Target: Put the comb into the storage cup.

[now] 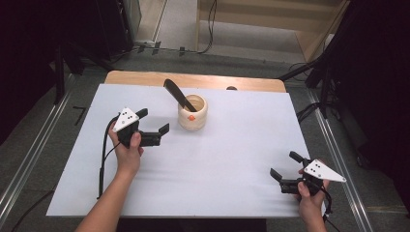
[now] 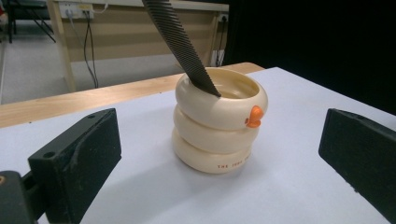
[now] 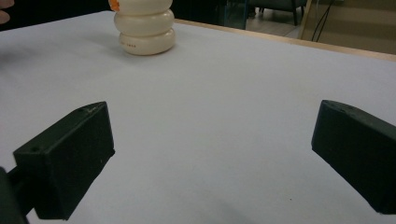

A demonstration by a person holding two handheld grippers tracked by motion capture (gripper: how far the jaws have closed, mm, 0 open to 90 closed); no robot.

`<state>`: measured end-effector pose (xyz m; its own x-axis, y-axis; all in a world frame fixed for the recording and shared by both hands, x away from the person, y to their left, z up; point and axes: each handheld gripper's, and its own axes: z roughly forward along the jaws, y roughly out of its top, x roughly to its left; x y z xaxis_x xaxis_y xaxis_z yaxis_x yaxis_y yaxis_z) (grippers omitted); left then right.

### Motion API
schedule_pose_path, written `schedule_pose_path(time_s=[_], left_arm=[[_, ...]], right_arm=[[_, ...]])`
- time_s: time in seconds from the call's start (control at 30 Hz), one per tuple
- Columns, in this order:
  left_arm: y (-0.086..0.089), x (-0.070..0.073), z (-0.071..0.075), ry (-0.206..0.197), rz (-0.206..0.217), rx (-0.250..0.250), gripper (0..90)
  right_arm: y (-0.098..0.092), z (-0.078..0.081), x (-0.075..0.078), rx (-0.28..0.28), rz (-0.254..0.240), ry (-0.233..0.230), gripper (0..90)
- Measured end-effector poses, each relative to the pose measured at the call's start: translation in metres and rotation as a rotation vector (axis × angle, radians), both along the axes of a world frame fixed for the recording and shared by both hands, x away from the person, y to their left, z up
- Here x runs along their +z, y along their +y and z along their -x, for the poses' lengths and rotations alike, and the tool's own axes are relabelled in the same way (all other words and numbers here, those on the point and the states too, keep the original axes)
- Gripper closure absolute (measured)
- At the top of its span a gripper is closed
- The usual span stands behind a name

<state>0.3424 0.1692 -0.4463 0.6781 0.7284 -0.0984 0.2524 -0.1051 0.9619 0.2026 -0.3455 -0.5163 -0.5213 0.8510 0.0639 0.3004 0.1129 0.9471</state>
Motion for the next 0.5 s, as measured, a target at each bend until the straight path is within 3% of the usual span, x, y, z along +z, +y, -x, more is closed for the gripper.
schedule_pose_path(time_s=[0.33, 0.5], left_arm=[[0.012, 0.001, 0.019, -0.020, 0.005, -0.008, 0.0], [0.019, -0.002, 0.029, -0.010, 0.026, -0.010, 0.0]], right_arm=[[0.001, 0.000, 0.000, -0.002, 0.002, -0.001, 0.0], [0.000, 0.000, 0.000, -0.002, 0.002, -0.002, 0.0]])
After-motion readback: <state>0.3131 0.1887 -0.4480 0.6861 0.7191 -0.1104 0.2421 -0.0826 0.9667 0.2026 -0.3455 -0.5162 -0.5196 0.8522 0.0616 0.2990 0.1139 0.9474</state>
